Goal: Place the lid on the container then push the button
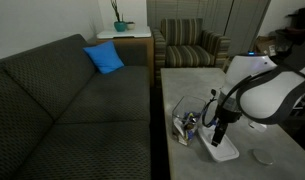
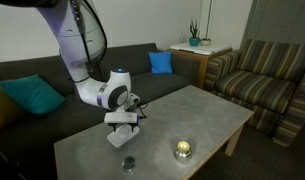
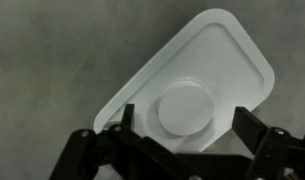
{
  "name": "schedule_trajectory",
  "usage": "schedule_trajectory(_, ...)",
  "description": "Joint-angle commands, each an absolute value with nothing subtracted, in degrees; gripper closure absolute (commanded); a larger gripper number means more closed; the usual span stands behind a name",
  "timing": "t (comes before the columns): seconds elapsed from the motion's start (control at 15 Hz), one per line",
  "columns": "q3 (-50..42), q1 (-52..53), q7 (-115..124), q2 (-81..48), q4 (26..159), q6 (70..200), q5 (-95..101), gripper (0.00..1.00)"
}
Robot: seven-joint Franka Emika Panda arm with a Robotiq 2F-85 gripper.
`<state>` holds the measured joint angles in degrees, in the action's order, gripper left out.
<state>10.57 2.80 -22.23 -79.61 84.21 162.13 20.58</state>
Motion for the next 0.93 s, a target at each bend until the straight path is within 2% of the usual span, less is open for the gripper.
schedule_trajectory(0.0,10.58,3.7,-23.26,-78.2,85.21,160.35,19.24,0.0)
schedule_trajectory(0.6,9.57,4.71,-21.36,-79.03,84.57,156.23,17.86,0.0)
schedule_trajectory(0.73,9.6,4.62,-21.36,-79.34,84.2,156.15,17.54,0.25)
schedule_trajectory(0.87,9.54,4.63,-21.4,-79.46,83.96,156.38,17.41,0.39)
